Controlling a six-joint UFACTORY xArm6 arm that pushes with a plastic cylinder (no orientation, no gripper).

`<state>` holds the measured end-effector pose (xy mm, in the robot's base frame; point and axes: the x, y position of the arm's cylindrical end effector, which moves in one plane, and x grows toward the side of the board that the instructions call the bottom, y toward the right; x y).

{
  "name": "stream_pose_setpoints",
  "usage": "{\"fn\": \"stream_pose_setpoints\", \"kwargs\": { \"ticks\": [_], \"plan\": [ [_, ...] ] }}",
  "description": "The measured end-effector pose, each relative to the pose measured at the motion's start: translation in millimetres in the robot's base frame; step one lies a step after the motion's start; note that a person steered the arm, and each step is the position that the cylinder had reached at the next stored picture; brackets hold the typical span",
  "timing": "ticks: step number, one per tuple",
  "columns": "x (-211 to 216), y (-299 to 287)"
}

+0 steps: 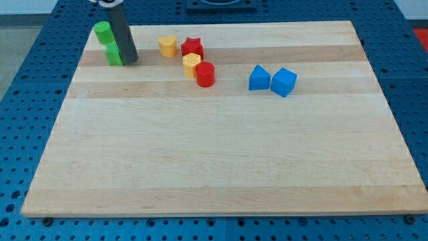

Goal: Move the green star into the green circle

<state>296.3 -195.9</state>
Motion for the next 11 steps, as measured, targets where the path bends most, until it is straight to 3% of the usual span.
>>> {"fn": "stream_pose_setpoints", "kwargs": {
  "ticks": [3,5,8,11],
  "plan": [
    [33.7,-6.4],
    [-1.8,-11.4],
    [21.3,-27.5],
    [-11.8,-39.8]
  ]
}}
